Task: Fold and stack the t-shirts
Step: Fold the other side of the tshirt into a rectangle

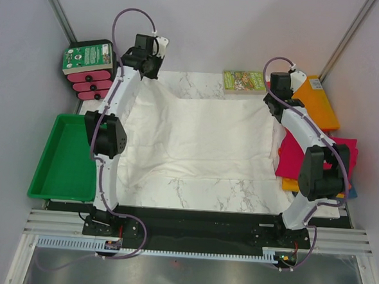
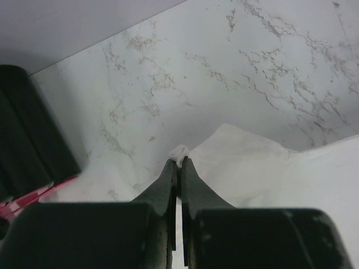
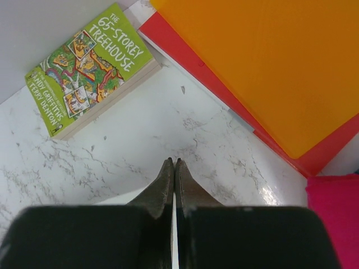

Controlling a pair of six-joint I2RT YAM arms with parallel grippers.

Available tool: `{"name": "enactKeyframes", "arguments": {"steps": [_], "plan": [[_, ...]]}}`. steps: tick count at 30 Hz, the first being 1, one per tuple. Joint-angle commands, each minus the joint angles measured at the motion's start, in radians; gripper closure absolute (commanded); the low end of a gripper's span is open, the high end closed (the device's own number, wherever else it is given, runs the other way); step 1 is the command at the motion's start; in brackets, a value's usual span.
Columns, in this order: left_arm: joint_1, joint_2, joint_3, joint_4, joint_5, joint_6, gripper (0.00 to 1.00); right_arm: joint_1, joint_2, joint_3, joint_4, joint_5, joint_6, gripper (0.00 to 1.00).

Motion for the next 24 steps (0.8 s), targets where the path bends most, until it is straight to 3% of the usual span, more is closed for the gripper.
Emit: {"name": "enactKeyframes", "arguments": {"steps": [1, 15, 24], "plan": [[0.005, -0.275, -0.117, 0.054, 0.024, -0.074, 0.98, -0.005, -0.147, -0.075, 0.025, -0.009, 0.012, 1.00], [0.007, -0.706, -0.700, 0.118, 0.107, -0.114, 0.98, 0.003, -0.419, -0.415, -0.009, 0.006, 0.048, 1.00], [0.007, -0.789, -0.938, 0.172, 0.101, -0.114, 0.98, 0.017, -0.465, -0.516, -0.020, 0.002, 0.086, 1.00]]}}
